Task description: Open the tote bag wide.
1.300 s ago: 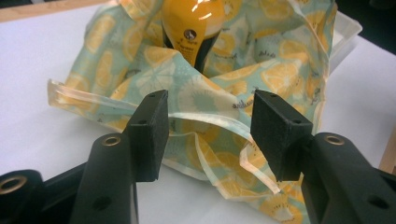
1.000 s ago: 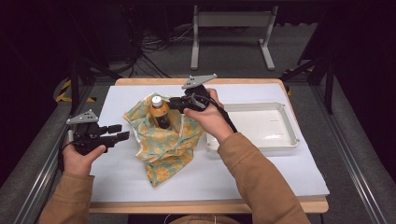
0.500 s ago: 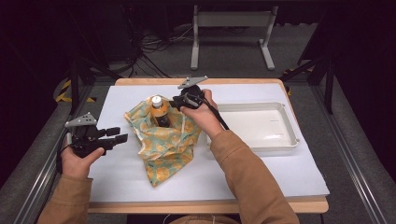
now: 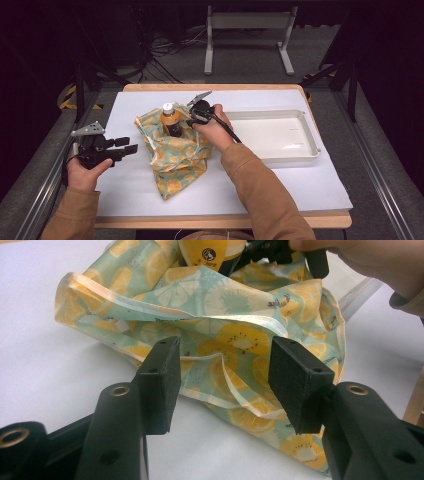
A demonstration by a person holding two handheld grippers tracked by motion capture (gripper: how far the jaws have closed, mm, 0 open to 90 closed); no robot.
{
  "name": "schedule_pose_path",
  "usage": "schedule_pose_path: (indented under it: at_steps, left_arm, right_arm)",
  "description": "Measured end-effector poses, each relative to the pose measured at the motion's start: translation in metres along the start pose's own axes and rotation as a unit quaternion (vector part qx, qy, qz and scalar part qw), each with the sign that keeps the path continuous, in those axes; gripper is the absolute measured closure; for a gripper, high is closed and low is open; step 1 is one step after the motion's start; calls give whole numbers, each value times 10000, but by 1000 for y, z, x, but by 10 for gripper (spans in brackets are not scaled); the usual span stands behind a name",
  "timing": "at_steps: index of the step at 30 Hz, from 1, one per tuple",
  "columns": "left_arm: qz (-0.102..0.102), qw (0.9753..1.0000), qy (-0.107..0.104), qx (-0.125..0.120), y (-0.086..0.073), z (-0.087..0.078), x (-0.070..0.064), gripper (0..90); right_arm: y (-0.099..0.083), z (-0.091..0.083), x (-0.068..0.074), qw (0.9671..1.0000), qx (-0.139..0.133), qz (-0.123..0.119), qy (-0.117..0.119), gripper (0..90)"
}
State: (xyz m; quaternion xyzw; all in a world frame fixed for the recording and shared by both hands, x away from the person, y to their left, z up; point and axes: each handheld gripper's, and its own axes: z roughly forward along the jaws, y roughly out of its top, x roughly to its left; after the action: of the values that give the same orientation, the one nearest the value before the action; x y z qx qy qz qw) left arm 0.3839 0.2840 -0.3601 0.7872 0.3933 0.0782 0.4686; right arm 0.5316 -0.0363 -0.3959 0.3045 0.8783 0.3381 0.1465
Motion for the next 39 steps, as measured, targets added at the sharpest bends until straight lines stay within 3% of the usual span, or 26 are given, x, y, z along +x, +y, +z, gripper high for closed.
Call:
schedule_pose_path:
  at_steps: [3,5,7,10,16,22,27,29,33,39]
  left_arm:
    - [88,10000,43,-3,0,-1,2,472]
    - [69,10000,37,2,0,-1,2,471]
    - [-48,10000,-23,-15,0,-1,0,470]
    - [53,10000,-7,-12,-1,-4,1,467]
    - [-7,10000,-30,-37,-7,-9,6,463]
    - [78,10000,-56,-20,-10,-8,9,460]
    - [101,9999,-95,-13,-9,-5,10,456]
    - [85,9999,-113,-22,-9,-4,10,456]
    - [47,9999,-148,-24,-9,-3,9,455]
    - [56,9999,-160,-12,-11,-1,12,456]
  right_arm:
    - [-3,4,0,9998,177,23,12,668]
    - [-9,9,-3,9989,418,205,51,657]
    - [-10,10,-3,9985,486,245,77,654]
    - [-11,7,-5,9977,463,404,301,621]
    - [-8,-19,-8,9981,-52,448,431,551]
    - [-6,-49,-12,9957,-647,480,459,489]
    - [-3,-77,-16,9870,-1300,603,724,461]
    - [-2,-85,-18,9857,-1424,524,737,439]
    - [2,-95,-21,9787,-1660,530,1091,438]
    - [11,-104,-20,9730,-1860,331,1324,421]
